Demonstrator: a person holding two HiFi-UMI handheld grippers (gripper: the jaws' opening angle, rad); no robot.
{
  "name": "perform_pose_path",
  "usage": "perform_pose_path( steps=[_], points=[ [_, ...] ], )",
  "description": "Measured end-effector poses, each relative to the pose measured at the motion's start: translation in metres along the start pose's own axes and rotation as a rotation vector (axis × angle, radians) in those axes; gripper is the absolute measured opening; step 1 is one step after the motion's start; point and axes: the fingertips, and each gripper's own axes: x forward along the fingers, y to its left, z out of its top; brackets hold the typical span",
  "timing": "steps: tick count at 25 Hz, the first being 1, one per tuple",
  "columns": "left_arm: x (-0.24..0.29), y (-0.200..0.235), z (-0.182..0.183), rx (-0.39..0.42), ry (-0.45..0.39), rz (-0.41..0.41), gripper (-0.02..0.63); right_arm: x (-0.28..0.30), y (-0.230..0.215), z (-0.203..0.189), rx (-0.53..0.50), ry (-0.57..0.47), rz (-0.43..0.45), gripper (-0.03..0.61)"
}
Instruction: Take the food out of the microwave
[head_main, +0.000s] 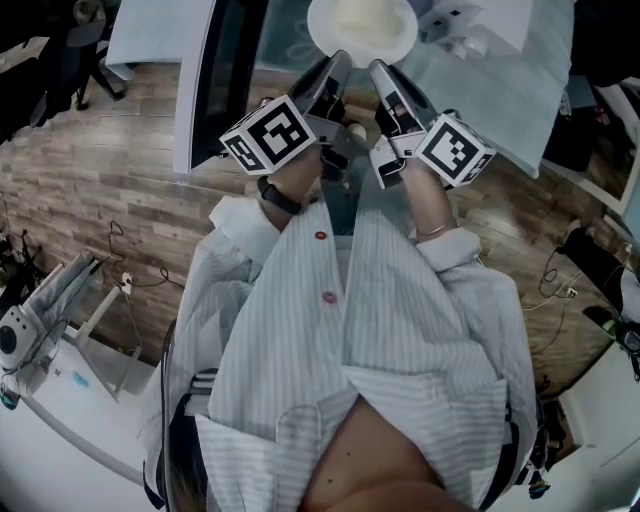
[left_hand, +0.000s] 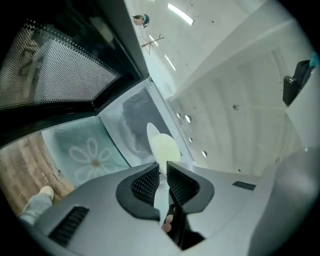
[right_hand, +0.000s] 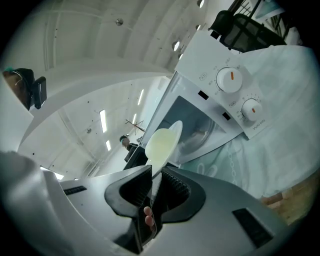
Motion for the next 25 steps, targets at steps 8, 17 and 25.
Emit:
perform_pose_path(
  steps=[8, 17, 25],
  points=[
    [-0.026, -0.045, -0.021, -0.018, -0.031, -0.058, 0.051, -0.046, 0.033, 0.008, -0.041, -0.025, 0.066, 0.077],
    [-0.035, -0.075, -0.011, -0.022, -0.017, -0.130, 0.051, -0.058, 0.064, 0.023, -0.066, -0.065, 0.129, 0.072],
    [-0.035, -0.090, 0.001, -0.011, 0.013, -0.175, 0.051, -0.058, 0.081, 0.032, -0.087, -0.077, 0.151, 0.071]
  ],
)
